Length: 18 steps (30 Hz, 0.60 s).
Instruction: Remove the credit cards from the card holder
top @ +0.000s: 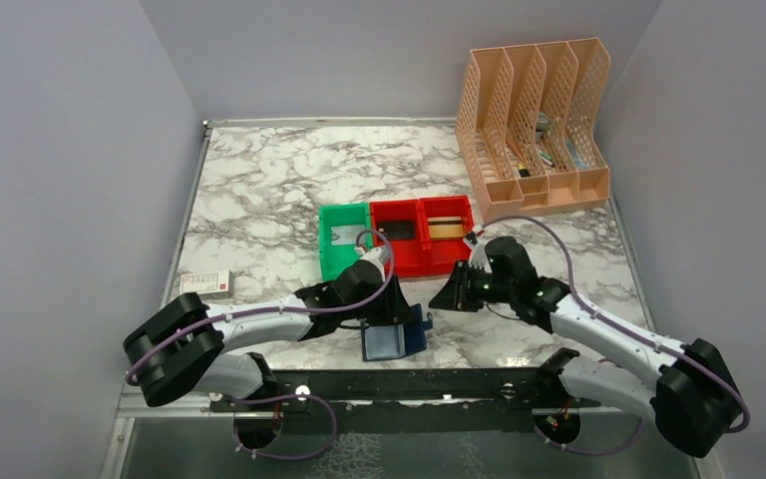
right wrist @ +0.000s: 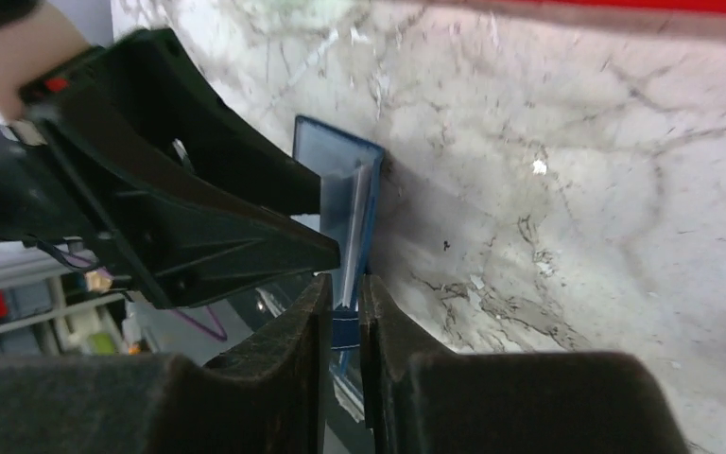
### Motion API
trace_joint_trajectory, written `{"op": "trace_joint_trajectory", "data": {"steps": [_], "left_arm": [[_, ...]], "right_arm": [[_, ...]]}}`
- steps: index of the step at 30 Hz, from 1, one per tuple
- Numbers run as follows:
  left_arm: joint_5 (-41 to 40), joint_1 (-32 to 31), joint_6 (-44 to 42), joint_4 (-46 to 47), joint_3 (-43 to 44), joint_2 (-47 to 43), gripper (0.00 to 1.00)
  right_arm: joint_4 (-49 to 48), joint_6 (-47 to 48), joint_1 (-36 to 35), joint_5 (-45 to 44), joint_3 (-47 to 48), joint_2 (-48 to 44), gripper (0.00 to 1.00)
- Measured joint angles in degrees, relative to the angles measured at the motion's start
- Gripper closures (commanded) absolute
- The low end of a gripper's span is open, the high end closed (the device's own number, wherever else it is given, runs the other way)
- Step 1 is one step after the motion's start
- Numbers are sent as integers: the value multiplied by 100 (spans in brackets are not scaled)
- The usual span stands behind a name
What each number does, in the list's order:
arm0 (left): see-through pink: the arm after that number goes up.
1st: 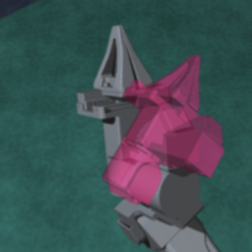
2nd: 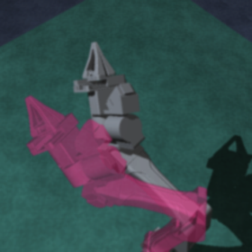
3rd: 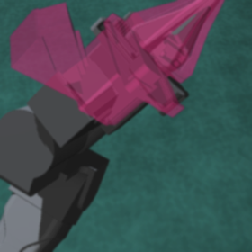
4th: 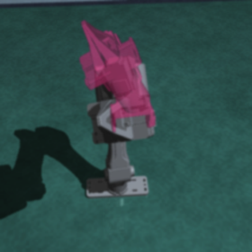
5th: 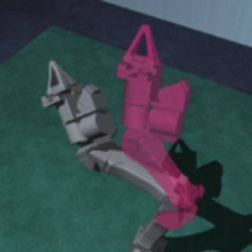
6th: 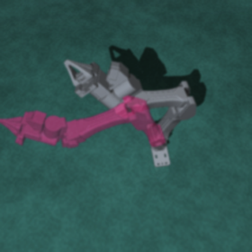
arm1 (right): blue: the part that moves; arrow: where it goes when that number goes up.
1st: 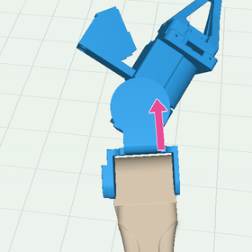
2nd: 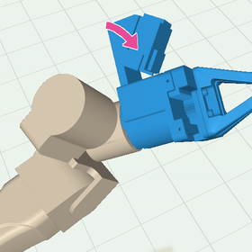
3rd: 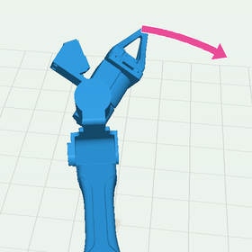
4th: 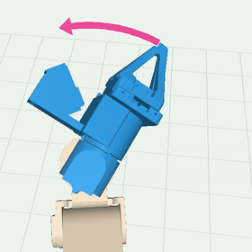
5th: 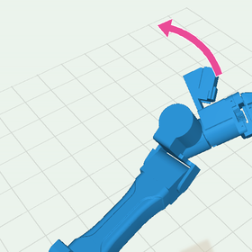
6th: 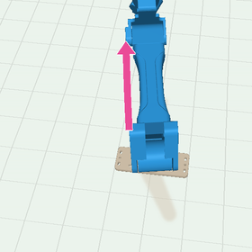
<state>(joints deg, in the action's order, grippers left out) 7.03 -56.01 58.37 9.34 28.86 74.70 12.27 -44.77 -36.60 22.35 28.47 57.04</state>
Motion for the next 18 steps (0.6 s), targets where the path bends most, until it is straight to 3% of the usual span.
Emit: {"op": "trace_joint_trajectory", "data": {"steps": [8, 14, 18], "left_arm": [[2, 0, 4, 7, 2, 37, 64], [-35, 0, 11, 48, 72, 245, 69], [-256, 0, 103, 76, 76, 435, 71]], "right_arm": [[-326, -52, -2, 555, -153, 664, 86], [160, 83, -2, 168, 107, 131, 86], [66, 289, 9, 372, 245, -345, 88]]}}
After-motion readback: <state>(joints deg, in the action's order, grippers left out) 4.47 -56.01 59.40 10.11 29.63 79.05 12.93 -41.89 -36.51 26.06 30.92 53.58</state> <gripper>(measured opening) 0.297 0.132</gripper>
